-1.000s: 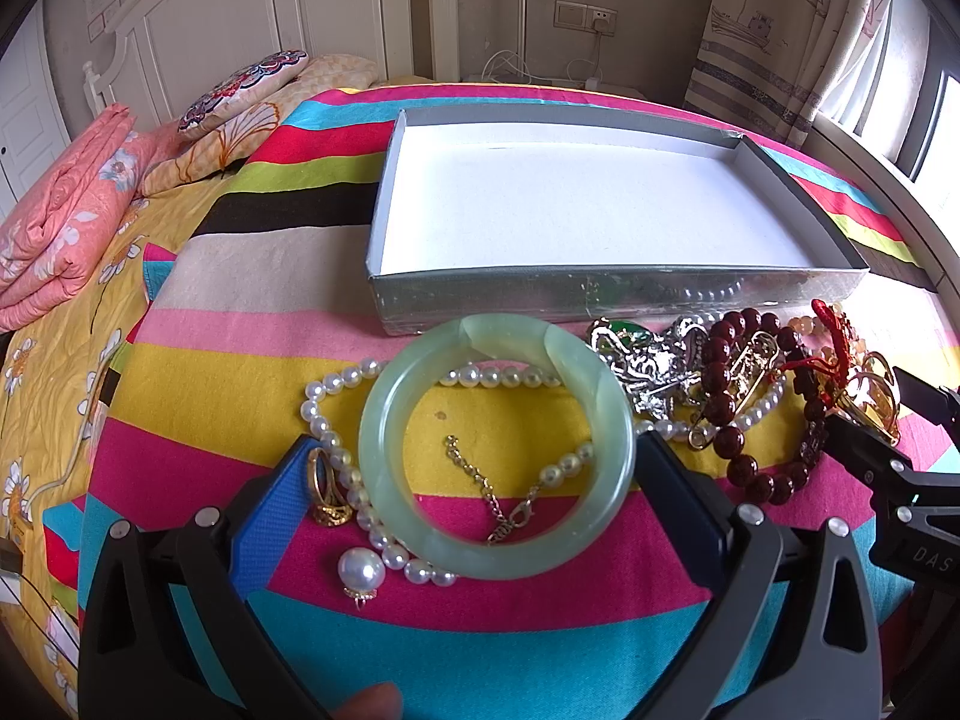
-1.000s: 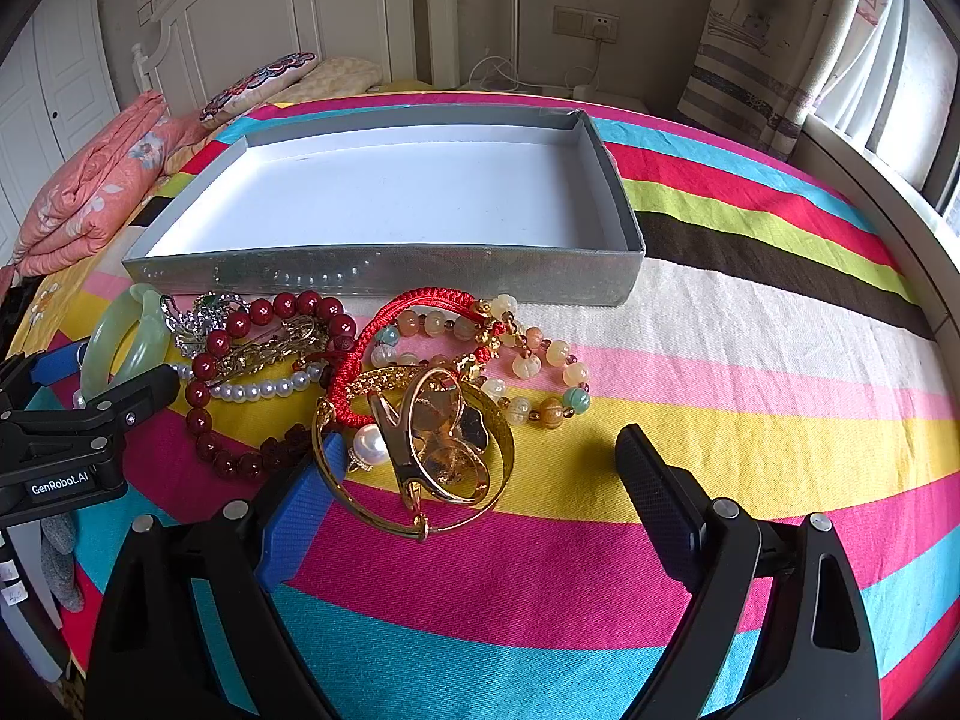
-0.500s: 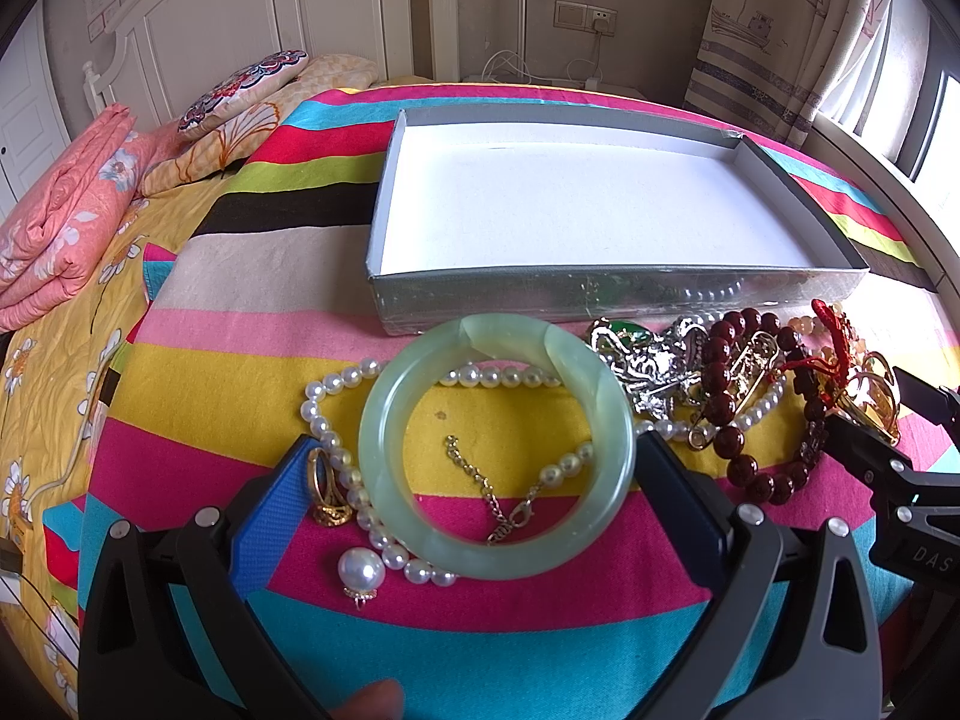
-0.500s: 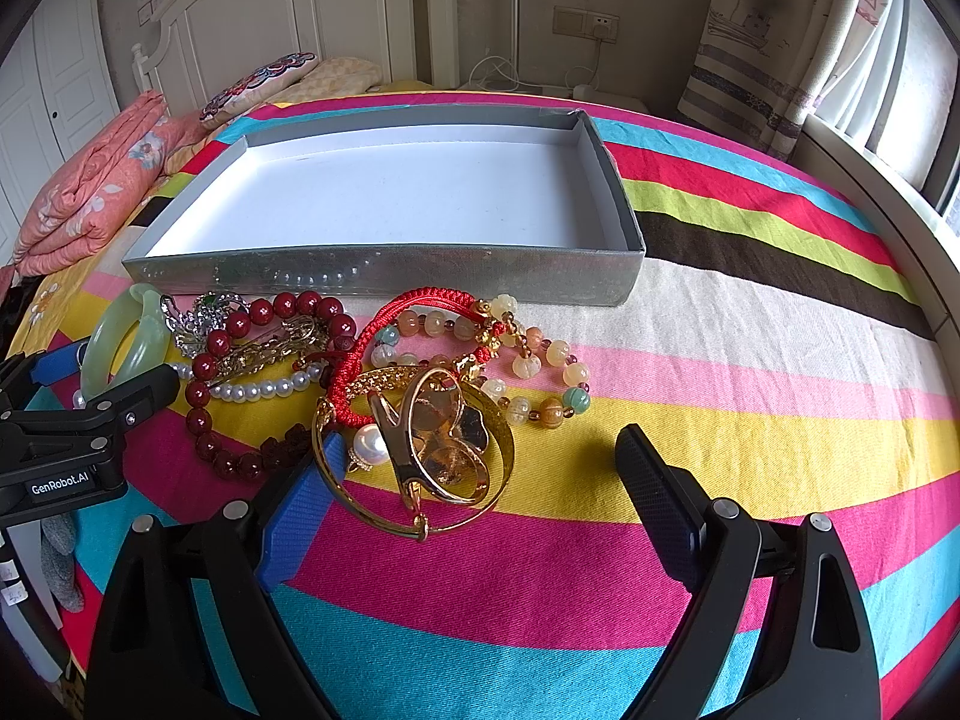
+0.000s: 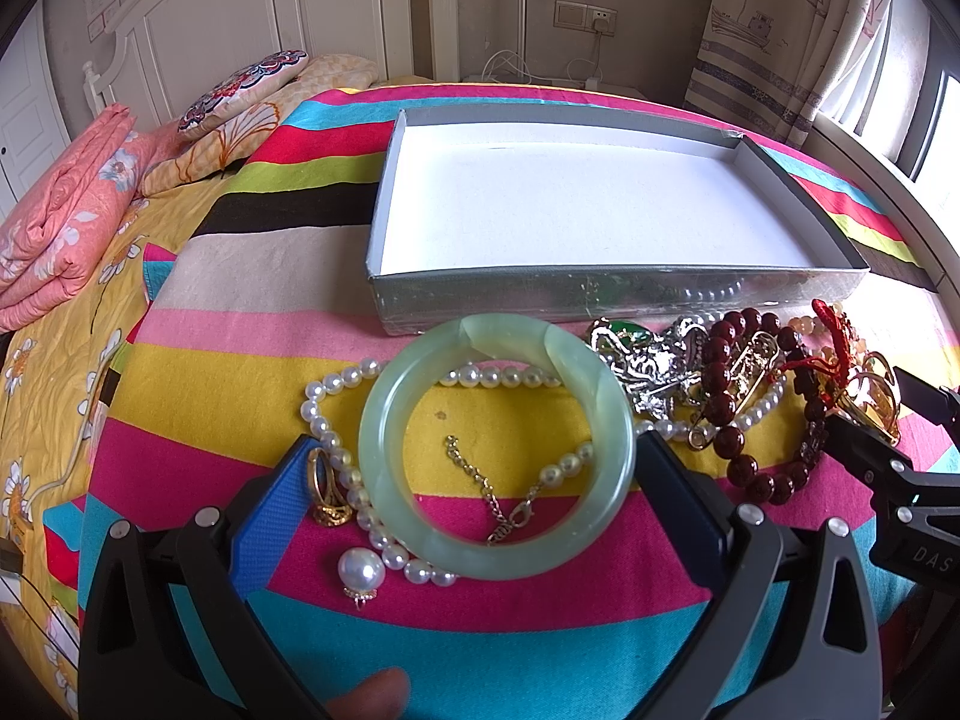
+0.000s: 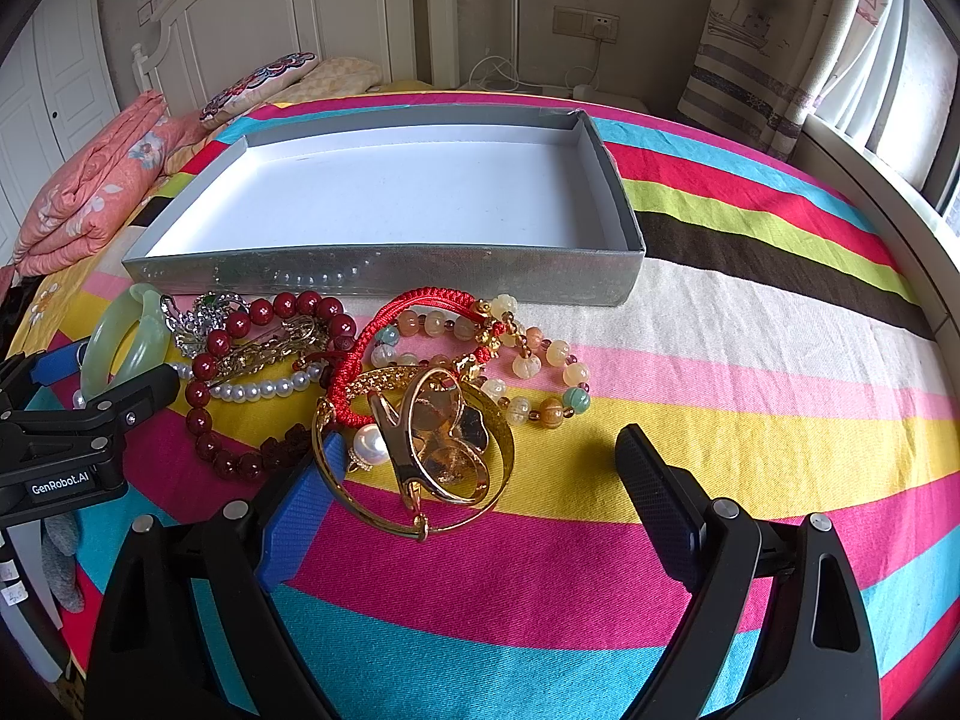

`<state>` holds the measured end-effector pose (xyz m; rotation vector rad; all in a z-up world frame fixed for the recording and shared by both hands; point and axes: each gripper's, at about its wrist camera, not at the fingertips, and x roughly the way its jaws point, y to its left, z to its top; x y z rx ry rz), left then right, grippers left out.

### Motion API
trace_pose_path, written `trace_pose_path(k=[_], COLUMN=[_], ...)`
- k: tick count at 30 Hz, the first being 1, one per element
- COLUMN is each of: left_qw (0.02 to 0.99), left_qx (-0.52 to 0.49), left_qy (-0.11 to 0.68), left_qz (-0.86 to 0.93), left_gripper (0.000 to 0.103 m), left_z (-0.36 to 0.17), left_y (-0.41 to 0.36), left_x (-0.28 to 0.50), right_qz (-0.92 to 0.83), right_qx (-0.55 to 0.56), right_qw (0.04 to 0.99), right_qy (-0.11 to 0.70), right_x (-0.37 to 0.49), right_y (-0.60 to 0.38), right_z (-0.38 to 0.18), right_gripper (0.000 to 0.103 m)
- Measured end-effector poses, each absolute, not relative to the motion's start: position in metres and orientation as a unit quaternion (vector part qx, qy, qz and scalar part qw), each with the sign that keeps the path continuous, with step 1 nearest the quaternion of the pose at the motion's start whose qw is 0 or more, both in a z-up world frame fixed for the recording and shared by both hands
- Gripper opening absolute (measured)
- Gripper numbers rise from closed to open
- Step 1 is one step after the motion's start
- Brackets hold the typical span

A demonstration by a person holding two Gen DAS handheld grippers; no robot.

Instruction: Organize jewelry

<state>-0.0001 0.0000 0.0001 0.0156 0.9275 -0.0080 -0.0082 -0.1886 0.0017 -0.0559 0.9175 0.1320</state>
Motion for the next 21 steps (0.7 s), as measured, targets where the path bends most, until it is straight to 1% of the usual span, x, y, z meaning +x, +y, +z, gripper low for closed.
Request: trace_pose_path(k=[14,21], left_qw=[0.893,0.89], left_qx=[0.005,0.01], left_qy=[0.45,0.455], left_qz=[0.003,-0.01], left_gripper=[0.101,0.101], left_z=[0.0008,0.0012], left_y=[0.0014,0.0016], left_x=[0.0011,-0.0034], right_qz=[0.064,0.114], right_qx=[-0.028,-0.054], right_qw=[0.894,0.881], right_qy=[0.443,0.457], right_x=[-0.0093,-0.0143], right_y=[-0.1882,-0.1907], right_z=[0.0023,0.0065], right_gripper=[0.087,0.087])
